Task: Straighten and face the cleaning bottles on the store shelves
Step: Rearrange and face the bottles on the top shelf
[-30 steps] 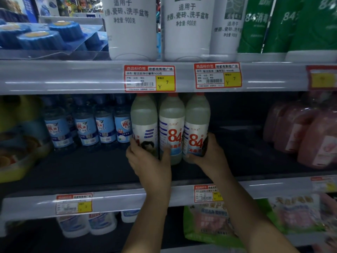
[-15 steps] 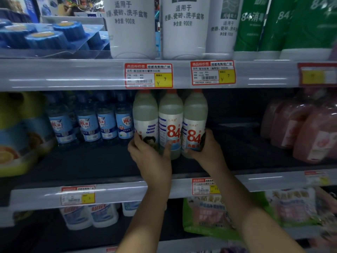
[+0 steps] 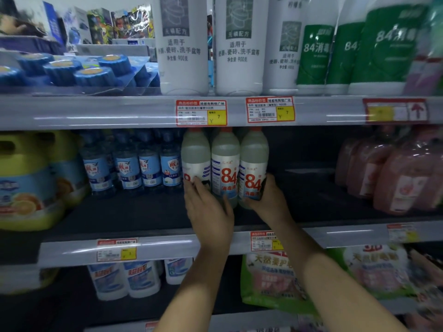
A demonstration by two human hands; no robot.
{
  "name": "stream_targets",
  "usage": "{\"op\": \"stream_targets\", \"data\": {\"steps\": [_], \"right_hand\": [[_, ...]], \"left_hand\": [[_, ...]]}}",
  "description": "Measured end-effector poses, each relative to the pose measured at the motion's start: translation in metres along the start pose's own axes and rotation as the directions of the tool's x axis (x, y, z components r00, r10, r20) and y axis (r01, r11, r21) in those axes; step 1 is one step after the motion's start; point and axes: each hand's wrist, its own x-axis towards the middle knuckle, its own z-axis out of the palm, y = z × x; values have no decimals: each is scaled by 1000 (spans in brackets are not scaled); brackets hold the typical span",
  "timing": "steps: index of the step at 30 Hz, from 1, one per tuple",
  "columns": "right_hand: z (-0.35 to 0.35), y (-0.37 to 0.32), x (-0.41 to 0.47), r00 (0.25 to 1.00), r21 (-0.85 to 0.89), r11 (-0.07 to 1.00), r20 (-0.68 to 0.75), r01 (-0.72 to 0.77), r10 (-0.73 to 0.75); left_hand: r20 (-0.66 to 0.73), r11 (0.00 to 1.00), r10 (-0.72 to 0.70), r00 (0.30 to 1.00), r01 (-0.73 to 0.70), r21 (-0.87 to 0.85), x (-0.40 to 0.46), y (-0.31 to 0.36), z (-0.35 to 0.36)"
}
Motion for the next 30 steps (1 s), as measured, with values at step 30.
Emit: {"op": "stream_targets", "data": {"steps": [30], "right_hand": [[-98,-180,-24,654,-304,710,-276,636,-704]], "left_hand": [[-256,815,567,783,-579,37,74,100,-142]]}}
